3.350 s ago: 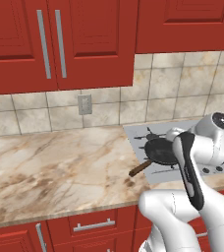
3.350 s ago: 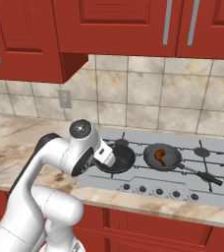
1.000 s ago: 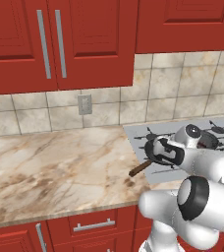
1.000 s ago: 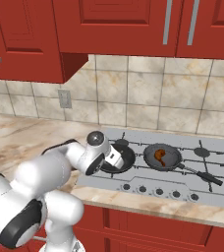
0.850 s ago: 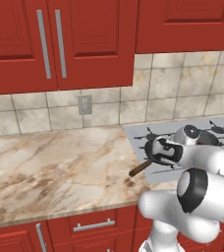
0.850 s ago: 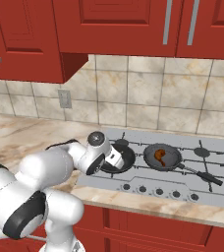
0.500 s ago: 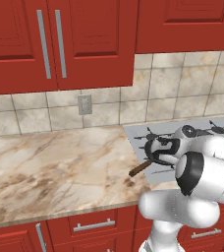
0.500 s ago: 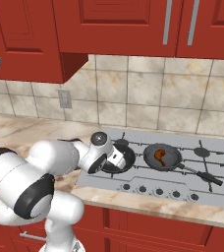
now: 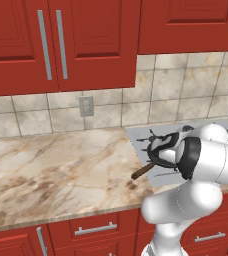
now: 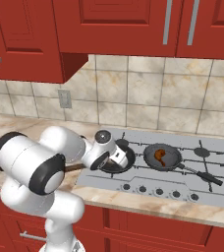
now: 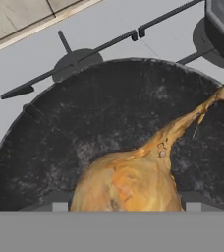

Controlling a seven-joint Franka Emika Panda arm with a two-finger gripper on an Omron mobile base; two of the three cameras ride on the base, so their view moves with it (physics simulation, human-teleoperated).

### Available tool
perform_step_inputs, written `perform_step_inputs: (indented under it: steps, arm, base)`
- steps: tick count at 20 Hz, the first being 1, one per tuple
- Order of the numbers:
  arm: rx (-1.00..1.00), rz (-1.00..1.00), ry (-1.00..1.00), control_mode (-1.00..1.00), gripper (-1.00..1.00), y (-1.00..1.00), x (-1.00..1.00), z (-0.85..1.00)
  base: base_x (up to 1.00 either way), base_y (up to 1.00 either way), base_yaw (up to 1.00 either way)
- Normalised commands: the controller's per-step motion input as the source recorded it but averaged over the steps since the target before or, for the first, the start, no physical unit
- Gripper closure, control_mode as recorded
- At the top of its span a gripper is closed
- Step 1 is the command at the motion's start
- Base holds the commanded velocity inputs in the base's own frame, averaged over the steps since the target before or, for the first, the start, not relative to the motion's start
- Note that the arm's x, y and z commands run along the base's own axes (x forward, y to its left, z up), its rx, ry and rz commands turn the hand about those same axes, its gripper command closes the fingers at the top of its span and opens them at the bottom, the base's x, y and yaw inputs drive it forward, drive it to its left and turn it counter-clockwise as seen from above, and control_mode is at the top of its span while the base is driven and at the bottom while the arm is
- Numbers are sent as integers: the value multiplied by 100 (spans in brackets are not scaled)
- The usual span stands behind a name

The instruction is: Place both pans onto different burners. Then place the onion and the chicken drumstick on different pans.

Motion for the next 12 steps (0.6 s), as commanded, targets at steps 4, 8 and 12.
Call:
perform_step_inputs:
  steps: [4,8,12]
  arm:
    - [1,0,1,-100,100,0,27,-14]
    - [1,0,2,-100,100,0,23,-18]
    - [1,0,1,-100,100,0,23,-19]
  base:
    - [0,0,0]
    - [0,0,0]
    - [0,0,0]
